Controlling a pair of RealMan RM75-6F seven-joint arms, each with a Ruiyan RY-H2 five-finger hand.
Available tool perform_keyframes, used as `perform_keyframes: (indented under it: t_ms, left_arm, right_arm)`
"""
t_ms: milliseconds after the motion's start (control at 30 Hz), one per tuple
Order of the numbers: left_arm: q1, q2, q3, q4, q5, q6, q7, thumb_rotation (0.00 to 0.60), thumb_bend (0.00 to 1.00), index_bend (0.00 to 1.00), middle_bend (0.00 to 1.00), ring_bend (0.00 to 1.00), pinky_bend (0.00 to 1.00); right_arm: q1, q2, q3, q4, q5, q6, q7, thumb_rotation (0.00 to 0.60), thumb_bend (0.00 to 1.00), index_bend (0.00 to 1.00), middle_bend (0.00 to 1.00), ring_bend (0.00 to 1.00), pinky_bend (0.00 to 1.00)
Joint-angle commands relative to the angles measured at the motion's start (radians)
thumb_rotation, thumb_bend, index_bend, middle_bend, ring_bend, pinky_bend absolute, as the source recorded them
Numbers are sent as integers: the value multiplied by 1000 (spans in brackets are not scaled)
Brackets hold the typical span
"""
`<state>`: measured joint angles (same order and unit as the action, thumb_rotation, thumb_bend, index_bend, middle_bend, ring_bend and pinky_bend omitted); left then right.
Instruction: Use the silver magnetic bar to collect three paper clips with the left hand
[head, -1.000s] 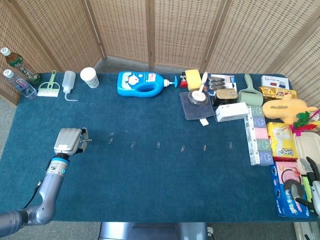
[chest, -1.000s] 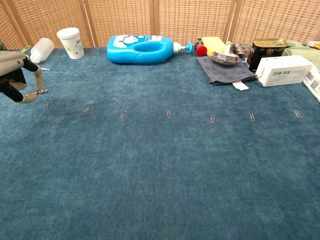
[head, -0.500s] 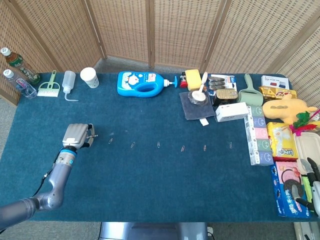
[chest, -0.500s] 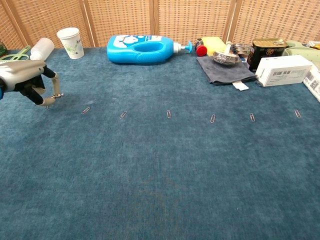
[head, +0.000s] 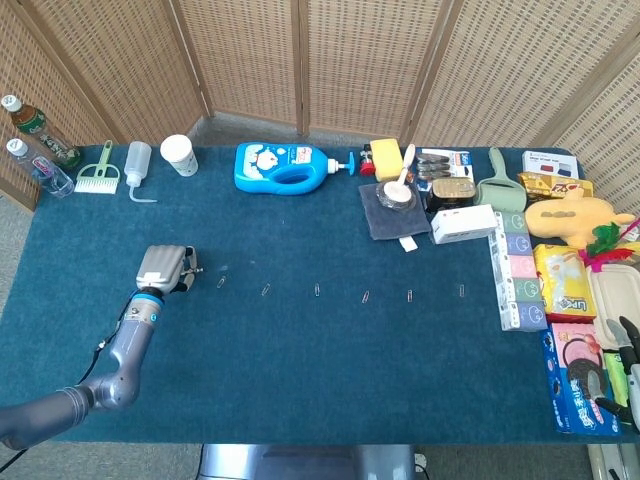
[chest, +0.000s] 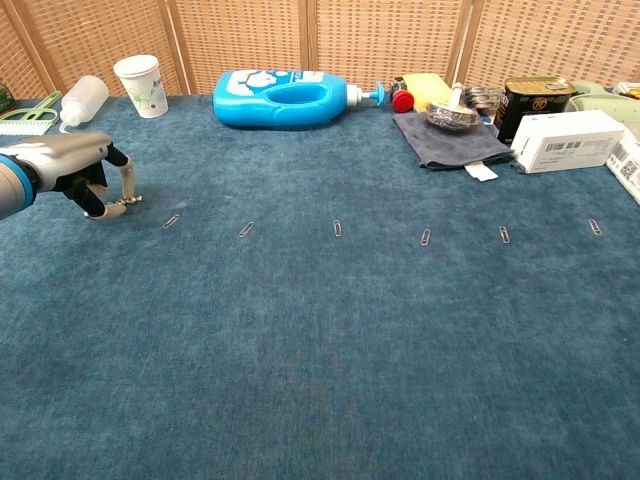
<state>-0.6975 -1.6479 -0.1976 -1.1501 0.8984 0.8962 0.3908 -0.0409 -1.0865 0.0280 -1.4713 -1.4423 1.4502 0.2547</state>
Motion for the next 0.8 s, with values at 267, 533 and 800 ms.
perform_keyframes:
  t_ms: [267, 533, 800]
  left_arm:
    - [-1, 17, -5, -36, 50, 21, -34, 600, 388, 594, 1000, 1000, 1000]
    - [-8, 59, -18, -130, 80, 25, -60, 600, 388, 594, 1000, 1000, 1000]
    - [-40, 26, -23, -137, 82, 10, -52, 600, 388, 594, 1000, 1000, 1000]
  right_arm:
    - [-8, 2, 2, -15, 4, 10, -14, 529, 506, 0, 0, 0, 0]
    - [-10, 5, 4, -30, 1, 18, -24, 529, 506, 0, 0, 0, 0]
    - [-19, 2, 2, -25, 0, 27, -16, 529, 506, 0, 0, 0, 0]
